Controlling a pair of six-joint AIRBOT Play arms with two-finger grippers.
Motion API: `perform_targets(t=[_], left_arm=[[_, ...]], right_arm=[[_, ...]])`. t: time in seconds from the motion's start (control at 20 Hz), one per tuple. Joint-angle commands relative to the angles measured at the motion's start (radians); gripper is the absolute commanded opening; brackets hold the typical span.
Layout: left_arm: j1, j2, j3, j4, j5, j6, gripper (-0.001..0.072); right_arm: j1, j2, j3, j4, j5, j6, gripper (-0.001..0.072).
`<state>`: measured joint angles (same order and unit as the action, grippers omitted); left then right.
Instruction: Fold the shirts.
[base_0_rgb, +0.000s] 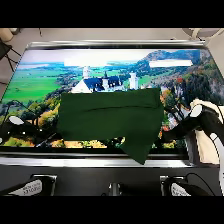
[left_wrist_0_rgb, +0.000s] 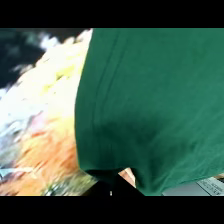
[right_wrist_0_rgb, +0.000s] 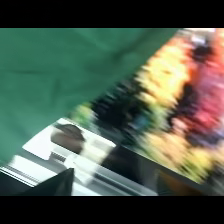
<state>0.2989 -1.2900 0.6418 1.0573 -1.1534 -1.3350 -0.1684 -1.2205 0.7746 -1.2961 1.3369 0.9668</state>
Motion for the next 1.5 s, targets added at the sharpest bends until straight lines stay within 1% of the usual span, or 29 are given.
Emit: perform_targets(t=[0.0, 0.1, 0.15, 0.2, 0.25, 0.3, 0.35, 0.4, 0.45, 0.5, 0.6, 0.8, 0.85, 0.95, 1.0, 1.1, 1.2, 1.3, 1.35, 1.45], left_arm=[[-0.003, 0.019, 0.000, 0.004, -0.029, 0.031, 0.0026], [-0.003, 0.042, 0.000, 0.005, -0.041, 0.039, 0.0026], [-0.003, 0.054, 0.000, 0.005, -0.039, 0.039, 0.0026], [-0.003, 0.063, 0.000, 0.005, -0.034, 0.039, 0.0026], [-0.003, 0.069, 0.001, 0.005, -0.031, 0.039, 0.0026], [-0.003, 0.071, 0.003, 0.005, -0.031, 0.039, 0.0026], [-0.003, 0.072, 0.004, 0.005, -0.032, 0.043, 0.0026], [-0.003, 0.072, 0.004, 0.005, -0.032, 0.045, 0.0026], [-0.003, 0.072, 0.004, 0.005, -0.032, 0.045, 0.0026], [-0.003, 0.075, 0.006, 0.005, -0.032, 0.047, 0.0026], [0.000, 0.094, 0.039, 0.004, -0.036, 0.080, 0.0026], [0.000, 0.182, 0.177, -0.002, -0.042, 0.077, 0.0025], [-0.002, 0.183, 0.208, -0.018, -0.051, 0.068, 0.0024], [-0.016, 0.171, 0.244, -0.029, -0.002, 0.047, 0.0024], [-0.022, 0.154, 0.256, -0.030, 0.046, 0.034, 0.0023], [-0.021, 0.093, 0.297, -0.030, 0.096, -0.002, 0.0024], [-0.022, 0.003, 0.368, -0.031, 0.100, -0.020, 0.0024], [-0.032, -0.093, 0.455, -0.060, 0.108, -0.018, 0.0025], [-0.043, -0.144, 0.506, -0.067, 0.108, -0.018, 0.0024], [-0.061, -0.235, 0.601, -0.066, 0.108, -0.032, 0.0024]], right_arm=[[0.000, 0.029, -0.126, 0.180, -0.155, -0.051, 0.0605], [0.000, 0.029, -0.177, 0.264, -0.255, -0.051, 0.0595], [0.000, 0.027, -0.193, 0.295, -0.273, -0.051, 0.0569], [0.000, 0.020, -0.203, 0.326, -0.273, -0.051, 0.0534], [0.003, 0.007, -0.214, 0.369, -0.259, -0.051, 0.0525], [0.017, -0.009, -0.220, 0.380, -0.251, -0.052, 0.0485], [0.037, -0.024, -0.220, 0.368, -0.247, -0.051, 0.0422], [0.053, -0.037, -0.220, 0.369, -0.245, -0.051, 0.0326], [0.055, -0.039, -0.220, 0.372, -0.243, -0.052, 0.0152], [0.049, -0.033, -0.214, 0.365, -0.233, -0.054, 0.0021], [0.050, -0.003, -0.168, 0.324, -0.210, -0.079, 0.0020], [0.050, 0.044, 0.081, 0.200, -0.082, -0.072, 0.0019], [0.050, 0.043, 0.140, 0.172, -0.093, -0.050, 0.0019], [0.050, 0.017, 0.230, 0.168, -0.175, -0.033, 0.0018], [0.053, -0.020, 0.277, 0.170, -0.204, -0.018, 0.0018], [0.053, -0.120, 0.377, 0.200, -0.249, -0.018, 0.0018], [0.053, -0.234, 0.482, 0.248, -0.302, -0.018, 0.0018], [0.060, -0.354, 0.598, 0.321, -0.317, -0.018, 0.0018], [0.067, -0.408, 0.649, 0.327, -0.333, -0.013, 0.0019], [0.069, -0.509, 0.734, 0.316, -0.371, 0.046, 0.0019]])
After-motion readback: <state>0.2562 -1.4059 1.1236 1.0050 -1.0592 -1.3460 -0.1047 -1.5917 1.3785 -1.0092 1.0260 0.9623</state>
